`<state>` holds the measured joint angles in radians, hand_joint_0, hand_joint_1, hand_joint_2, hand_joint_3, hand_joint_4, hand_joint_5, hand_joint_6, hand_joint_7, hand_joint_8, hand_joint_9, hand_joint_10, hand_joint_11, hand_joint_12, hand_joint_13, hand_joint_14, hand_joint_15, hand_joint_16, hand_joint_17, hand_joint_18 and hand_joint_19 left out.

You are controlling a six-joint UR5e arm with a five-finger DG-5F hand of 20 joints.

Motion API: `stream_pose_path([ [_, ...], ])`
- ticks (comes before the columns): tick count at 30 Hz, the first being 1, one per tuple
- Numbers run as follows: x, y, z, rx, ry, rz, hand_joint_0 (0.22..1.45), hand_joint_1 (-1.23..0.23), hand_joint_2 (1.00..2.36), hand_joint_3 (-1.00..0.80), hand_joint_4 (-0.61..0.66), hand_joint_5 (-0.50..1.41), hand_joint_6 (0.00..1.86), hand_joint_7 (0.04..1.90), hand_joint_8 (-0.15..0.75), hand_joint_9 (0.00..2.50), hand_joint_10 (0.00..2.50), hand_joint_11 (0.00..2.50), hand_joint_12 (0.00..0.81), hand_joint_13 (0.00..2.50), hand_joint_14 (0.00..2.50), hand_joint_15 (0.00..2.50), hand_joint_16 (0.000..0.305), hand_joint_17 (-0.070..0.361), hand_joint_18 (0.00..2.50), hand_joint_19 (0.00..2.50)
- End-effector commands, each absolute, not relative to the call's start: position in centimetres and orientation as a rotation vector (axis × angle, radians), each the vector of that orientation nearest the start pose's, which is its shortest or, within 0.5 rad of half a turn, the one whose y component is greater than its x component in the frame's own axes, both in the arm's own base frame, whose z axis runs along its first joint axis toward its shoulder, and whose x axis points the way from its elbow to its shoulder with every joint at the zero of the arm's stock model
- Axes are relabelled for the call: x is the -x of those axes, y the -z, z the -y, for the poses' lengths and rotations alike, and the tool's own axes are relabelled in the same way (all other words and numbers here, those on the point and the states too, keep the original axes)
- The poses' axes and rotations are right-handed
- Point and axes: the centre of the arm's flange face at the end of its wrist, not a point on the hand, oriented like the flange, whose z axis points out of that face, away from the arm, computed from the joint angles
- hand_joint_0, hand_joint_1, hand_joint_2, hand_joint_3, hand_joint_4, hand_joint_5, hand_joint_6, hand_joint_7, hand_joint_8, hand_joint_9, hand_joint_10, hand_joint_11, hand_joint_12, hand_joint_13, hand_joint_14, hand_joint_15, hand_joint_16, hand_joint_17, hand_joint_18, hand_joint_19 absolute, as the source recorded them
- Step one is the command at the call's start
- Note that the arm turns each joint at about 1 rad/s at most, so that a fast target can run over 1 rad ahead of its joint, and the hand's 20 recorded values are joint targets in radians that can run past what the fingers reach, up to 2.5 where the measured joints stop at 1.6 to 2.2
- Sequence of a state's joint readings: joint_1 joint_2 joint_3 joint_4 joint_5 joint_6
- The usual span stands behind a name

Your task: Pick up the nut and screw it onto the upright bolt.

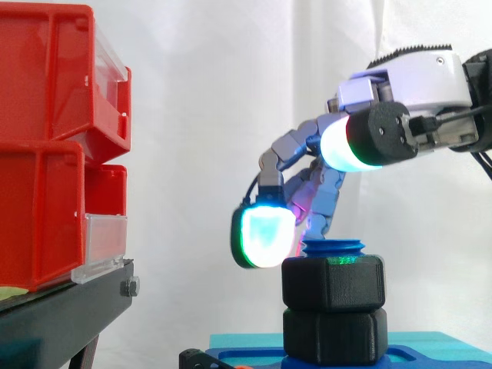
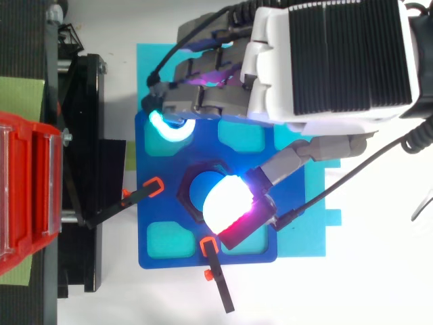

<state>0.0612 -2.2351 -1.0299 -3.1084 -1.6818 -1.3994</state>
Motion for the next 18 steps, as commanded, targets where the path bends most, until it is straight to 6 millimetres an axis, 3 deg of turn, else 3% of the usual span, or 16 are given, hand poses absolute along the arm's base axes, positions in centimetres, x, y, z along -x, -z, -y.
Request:
stream_pose_path([
  [1,-74.8,-34.4,7.6,-0.007,-0.268,-1.66,0.51,-0.13,1.0,-0.5,0.21,-0.1,0.5,0.72,0.239,0.91,0.0,0.0,0.256,0.7,0.0,0.0,0.028,0.064,0.45,0.08],
  [10,-75.2,-34.6,6.1,-0.013,-0.268,-1.646,0.51,-0.11,1.0,-0.5,0.21,-0.11,0.5,0.69,0.235,0.86,0.0,0.0,0.264,0.67,0.0,0.0,0.029,0.066,0.42,0.07],
  [18,-75.2,-34.5,3.3,-0.02,-0.281,-1.67,0.51,-0.09,1.0,-0.5,0.25,-0.05,0.5,0.99,0.256,0.88,0.0,0.0,0.268,0.67,0.0,0.0,0.029,0.066,0.4,0.07],
])
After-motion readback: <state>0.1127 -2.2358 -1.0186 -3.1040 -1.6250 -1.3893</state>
